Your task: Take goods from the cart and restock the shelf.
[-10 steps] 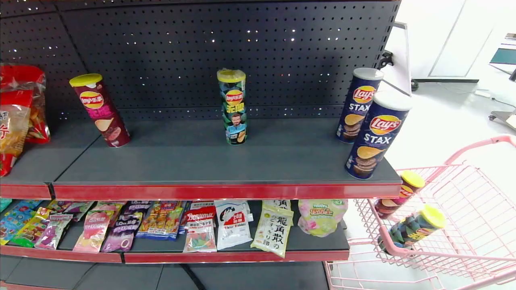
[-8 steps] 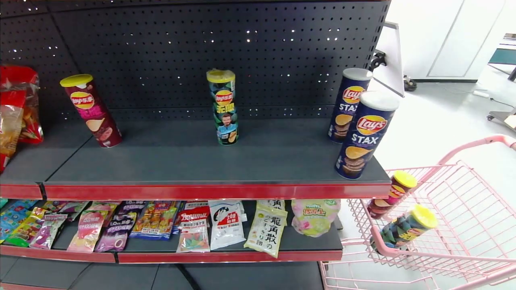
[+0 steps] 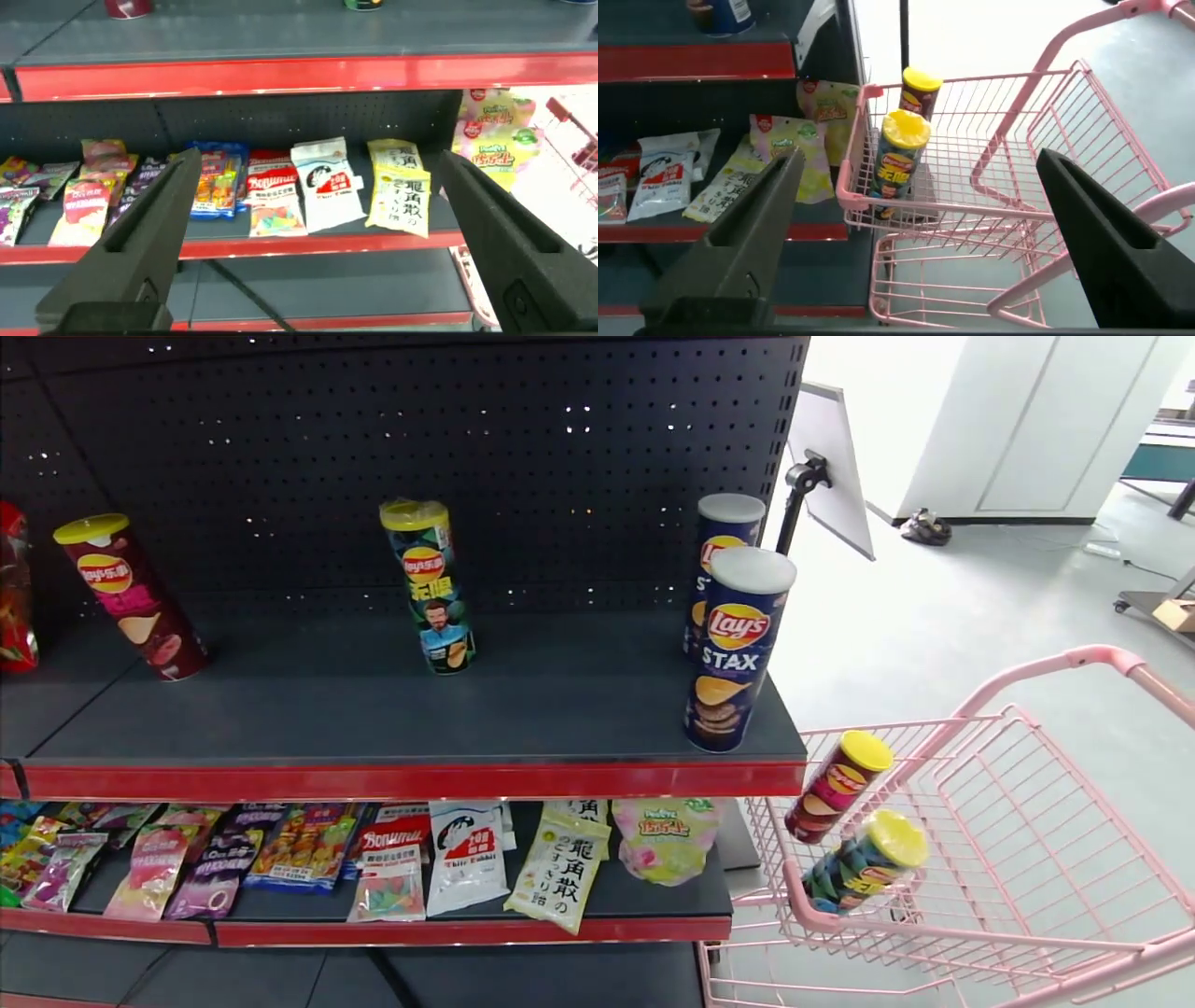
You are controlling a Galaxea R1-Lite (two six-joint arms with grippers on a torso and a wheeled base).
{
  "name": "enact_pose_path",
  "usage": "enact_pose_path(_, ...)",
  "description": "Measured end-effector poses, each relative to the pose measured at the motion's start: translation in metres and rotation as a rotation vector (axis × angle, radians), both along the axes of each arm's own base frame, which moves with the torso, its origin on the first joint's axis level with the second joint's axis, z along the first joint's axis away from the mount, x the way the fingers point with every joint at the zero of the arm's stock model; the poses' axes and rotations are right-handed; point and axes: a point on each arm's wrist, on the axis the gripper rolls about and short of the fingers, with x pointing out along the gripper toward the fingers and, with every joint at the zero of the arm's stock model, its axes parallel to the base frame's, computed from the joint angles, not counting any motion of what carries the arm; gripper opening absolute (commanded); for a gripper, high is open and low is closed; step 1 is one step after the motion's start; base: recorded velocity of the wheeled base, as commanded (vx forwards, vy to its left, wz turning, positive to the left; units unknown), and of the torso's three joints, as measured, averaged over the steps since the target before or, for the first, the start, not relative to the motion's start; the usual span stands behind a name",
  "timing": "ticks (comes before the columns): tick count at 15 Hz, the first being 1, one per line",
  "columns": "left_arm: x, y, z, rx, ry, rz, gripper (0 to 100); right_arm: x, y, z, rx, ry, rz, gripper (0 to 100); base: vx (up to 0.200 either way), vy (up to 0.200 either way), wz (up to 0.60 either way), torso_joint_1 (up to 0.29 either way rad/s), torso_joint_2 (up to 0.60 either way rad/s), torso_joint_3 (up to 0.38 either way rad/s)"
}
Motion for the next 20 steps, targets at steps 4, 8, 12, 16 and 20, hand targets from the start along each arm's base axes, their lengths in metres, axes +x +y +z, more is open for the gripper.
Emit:
enact_pose_path(4, 0.0, 0.0, 0.0, 0.0, 0.0, -0.002, 100, 0.0, 0.0, 0.0001, 0.0, -0.001, 0.0, 100, 0.0, 0.0, -0.6, 0.005, 0.0, 0.0)
enact_pose_path(8, 0.0, 0.0, 0.0, -0.001, 0.0, -0.002, 100, 0.0, 0.0, 0.0, 0.001, 0.0, 0.0, 100, 0.0, 0.0, -0.45, 0.002, 0.0, -0.001)
enact_pose_path(12, 0.0, 0.0, 0.0, 0.0, 0.0, -0.001, 100, 0.0, 0.0, 0.0001, 0.0, -0.001, 0.0, 100, 0.0, 0.0, 0.0, 0.0, 0.0, 0.0)
enact_pose_path(16, 0.0, 0.0, 0.0, -0.001, 0.0, -0.001, 100, 0.0, 0.0, 0.0, 0.001, 0.0, 0.0, 100, 0.0, 0.0, 0.0, -0.06, 0.16, 0.088)
enact_pose_path(20, 0.0, 0.0, -0.0001, -0.001, 0.001, -0.001, 100, 0.0, 0.0, 0.0, 0.001, 0.0, 0.0, 100, 0.0, 0.0, 0.0, -0.134, 0.35, 0.205)
